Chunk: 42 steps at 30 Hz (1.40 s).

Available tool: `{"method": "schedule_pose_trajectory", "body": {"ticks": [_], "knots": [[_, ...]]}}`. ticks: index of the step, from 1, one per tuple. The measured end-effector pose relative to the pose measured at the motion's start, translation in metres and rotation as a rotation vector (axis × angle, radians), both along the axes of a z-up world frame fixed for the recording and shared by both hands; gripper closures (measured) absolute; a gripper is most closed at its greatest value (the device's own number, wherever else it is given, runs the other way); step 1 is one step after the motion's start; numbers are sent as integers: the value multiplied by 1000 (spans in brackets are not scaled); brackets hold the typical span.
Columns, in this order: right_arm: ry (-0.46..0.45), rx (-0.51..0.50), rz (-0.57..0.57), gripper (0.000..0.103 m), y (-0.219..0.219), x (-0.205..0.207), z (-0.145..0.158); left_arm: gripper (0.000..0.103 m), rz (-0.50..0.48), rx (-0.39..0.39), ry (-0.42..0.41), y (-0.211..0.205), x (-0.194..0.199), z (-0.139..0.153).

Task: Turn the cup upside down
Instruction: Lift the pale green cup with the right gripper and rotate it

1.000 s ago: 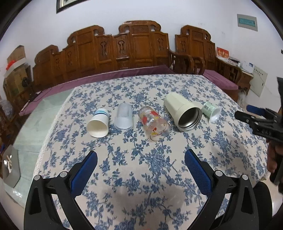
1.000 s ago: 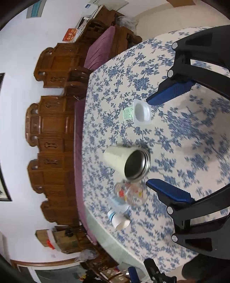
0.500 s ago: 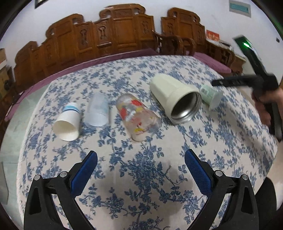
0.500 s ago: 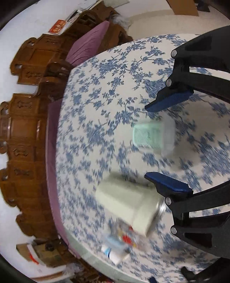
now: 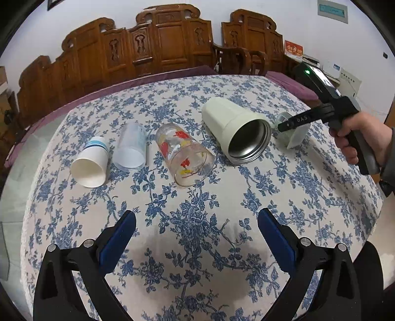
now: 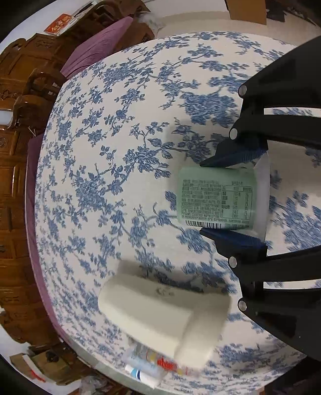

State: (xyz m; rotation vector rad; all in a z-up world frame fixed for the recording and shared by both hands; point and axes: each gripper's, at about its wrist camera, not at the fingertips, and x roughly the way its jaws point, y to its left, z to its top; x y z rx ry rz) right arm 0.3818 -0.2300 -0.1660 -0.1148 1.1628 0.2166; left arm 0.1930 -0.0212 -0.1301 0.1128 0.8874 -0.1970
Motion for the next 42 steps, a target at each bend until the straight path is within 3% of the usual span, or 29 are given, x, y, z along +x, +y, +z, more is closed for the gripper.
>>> {"method": "schedule_pose_trajectory", "body": {"ticks": [11,21,29,36,40,42], "knots": [[-49,82,69,53,30,-85,35,8,51,-19,-19,15,-45,23],[-21,157,134,52,87,-151,26,8,104,-12,-34,39,-76,33],[14,168,207,52,135,-174,8,8,174,-9,-24,69,-86,27],[22,178,200,51,146,-173,-6,8,195,9,-6,77,-88,19],[-33,221,196,39,139,-175,2,8,188,19,7,75,-85,18],[-62,242,189,38,133,-178,9,8,184,27,12,72,-82,17]]}}
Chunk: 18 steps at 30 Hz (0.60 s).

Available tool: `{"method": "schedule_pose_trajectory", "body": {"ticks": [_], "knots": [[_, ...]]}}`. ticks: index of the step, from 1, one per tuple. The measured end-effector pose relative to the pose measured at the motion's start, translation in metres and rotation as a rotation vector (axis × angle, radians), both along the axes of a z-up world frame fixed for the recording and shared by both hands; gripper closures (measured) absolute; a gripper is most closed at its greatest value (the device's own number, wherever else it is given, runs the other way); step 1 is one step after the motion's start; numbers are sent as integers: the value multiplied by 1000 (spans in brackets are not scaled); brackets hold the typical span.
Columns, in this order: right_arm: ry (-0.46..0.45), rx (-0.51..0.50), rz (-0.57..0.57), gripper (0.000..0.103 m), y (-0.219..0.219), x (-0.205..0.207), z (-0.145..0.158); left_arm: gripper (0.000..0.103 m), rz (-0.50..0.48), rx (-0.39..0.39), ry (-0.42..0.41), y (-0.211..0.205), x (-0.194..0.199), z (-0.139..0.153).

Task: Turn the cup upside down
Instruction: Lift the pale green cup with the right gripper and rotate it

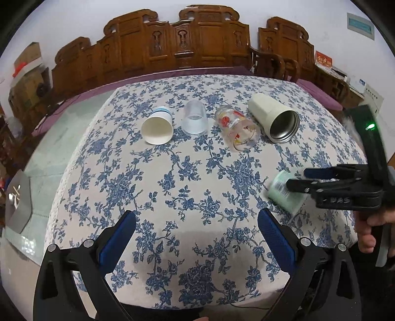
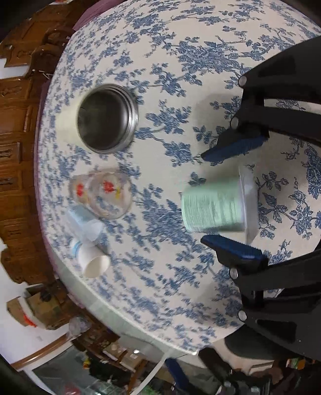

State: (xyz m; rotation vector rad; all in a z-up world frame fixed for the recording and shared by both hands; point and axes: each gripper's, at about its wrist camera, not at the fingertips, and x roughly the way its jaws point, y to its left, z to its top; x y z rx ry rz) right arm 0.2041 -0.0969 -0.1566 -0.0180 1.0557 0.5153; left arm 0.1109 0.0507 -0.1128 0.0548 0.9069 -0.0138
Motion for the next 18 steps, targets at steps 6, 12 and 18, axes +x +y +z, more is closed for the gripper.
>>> {"method": "schedule_pose_trajectory", "body": {"ticks": [6,12,18], "knots": [[-152,1,-36,36,-28,-28,25,8,-27,-14,32,-14,14,3],[-276,-5,-101,26,-60,-59,28,12,-51,-48,85,-37,35,7],[-298,-12,-115,25,-75,-68,19,29,-15,-161,196,-54,62,-5]]}}
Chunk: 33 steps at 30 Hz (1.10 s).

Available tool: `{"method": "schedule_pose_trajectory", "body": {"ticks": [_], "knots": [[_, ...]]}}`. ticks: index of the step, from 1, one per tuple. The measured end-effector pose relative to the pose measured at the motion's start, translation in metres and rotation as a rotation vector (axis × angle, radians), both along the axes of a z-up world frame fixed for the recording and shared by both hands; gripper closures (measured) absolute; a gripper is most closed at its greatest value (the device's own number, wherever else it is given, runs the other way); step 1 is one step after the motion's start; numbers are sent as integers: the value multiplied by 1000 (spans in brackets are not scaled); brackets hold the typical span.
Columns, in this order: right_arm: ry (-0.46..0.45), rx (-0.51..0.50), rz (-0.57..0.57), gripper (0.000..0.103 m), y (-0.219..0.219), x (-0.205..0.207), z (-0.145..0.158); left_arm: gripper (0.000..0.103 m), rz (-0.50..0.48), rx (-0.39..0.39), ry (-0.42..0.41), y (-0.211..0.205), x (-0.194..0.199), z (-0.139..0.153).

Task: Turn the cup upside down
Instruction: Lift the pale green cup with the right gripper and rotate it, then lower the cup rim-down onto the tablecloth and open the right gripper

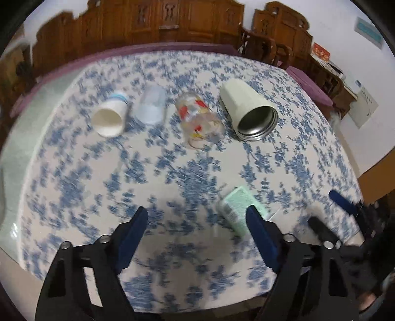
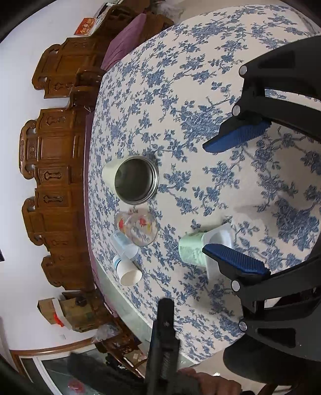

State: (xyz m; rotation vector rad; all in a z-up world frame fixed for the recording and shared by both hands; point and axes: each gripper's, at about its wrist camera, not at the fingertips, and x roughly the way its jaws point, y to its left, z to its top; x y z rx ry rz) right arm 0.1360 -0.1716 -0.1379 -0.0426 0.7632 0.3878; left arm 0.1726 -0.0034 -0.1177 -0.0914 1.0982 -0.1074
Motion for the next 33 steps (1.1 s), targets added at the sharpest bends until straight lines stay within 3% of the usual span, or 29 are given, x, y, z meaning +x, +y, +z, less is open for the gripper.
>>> {"method": "schedule_pose_trajectory", "body": {"ticks": [13,24,33], "knots": [[11,-6,-11,25,-5,-4,-19,42,145,-201,210,-33,36,-38],[20,9,-16,25,-10,-2,-22,44,187,-202,295,-45,51,-58],[28,26,-24,25,-13,0,-23,54,189,-191,323,-40,56,-79]]}}
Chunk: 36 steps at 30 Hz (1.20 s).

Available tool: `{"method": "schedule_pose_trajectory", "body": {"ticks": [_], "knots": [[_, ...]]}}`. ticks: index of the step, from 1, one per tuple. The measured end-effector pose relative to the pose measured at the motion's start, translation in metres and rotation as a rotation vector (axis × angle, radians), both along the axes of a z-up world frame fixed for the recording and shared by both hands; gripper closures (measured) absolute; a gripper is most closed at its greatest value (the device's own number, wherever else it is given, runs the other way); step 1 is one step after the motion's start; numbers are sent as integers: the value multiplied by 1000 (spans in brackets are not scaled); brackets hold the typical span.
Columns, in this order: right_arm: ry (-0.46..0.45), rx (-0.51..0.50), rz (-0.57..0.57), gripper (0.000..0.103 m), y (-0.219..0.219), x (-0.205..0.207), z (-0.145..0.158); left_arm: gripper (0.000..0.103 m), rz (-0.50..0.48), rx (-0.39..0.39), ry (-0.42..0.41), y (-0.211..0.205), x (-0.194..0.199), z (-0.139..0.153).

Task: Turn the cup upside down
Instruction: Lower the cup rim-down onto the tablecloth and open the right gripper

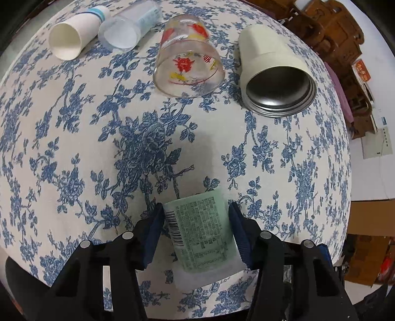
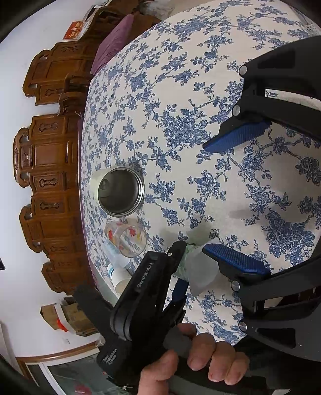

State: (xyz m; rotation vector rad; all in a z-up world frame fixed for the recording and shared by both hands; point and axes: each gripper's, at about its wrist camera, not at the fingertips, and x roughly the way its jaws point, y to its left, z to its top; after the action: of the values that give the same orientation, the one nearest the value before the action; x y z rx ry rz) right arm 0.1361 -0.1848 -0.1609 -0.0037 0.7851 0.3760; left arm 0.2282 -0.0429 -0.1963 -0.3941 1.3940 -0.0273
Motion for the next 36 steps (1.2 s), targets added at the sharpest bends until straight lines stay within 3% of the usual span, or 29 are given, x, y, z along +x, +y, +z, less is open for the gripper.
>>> {"method": "schedule_pose_trajectory", "body": {"ticks": [2,11,23,36], "knots": [[0,5,0,25,0,0,1,59,-29,4,-20,-2,-1,3],[4,21,-30,25,-9,5,1,59,-169,66,-213,-7,5,30],[22,13,-53,25,-11,16,-7,59,-267,177,-495,-14,23,31],[8,20,-58,25,-13,16,-3,59,-354,309,-595,-23,-23,29]]}}
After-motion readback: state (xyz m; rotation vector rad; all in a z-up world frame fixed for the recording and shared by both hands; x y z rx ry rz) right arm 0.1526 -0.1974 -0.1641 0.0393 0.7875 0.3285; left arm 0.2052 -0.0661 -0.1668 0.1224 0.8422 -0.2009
